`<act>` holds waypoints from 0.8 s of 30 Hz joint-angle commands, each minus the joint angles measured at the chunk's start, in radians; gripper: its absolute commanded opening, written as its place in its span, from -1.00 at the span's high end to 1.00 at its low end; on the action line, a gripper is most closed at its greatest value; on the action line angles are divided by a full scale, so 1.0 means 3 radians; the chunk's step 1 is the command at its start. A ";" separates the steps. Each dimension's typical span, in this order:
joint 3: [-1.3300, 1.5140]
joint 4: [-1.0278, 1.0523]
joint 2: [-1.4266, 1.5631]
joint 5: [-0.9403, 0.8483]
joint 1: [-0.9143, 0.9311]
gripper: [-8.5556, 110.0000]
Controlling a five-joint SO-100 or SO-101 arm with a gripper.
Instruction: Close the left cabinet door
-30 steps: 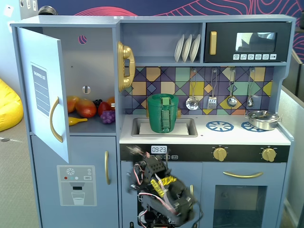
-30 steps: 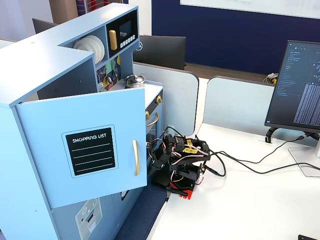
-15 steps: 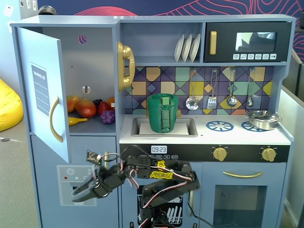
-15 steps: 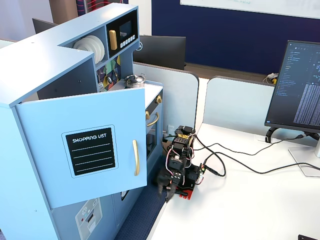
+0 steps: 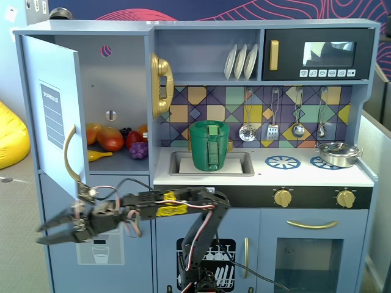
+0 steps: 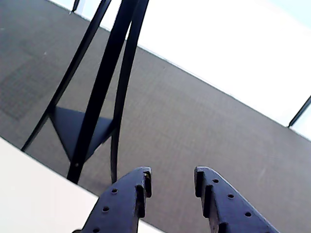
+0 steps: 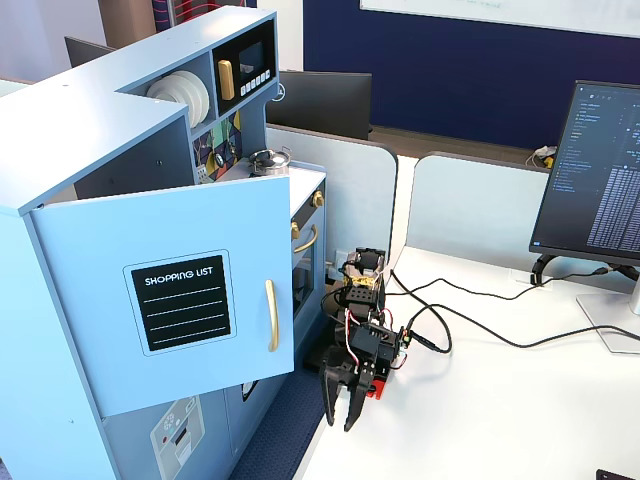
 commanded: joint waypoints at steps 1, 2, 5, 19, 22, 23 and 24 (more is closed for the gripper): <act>-0.0900 -0.0153 -0.0496 -0.0153 0.0205 0.86; -0.0987 -0.0164 -0.0568 -0.0205 0.0261 0.86; -0.1028 -0.0179 -0.0598 -0.0230 0.0465 0.86; -0.0286 -0.0118 0.0215 -0.0394 0.1928 0.86; -0.0297 -0.0169 0.0245 -0.0404 0.2444 0.86; -0.0322 -0.0210 0.0240 -0.0419 0.2608 0.86; -0.0353 -0.0256 0.0225 -0.0409 0.2756 0.86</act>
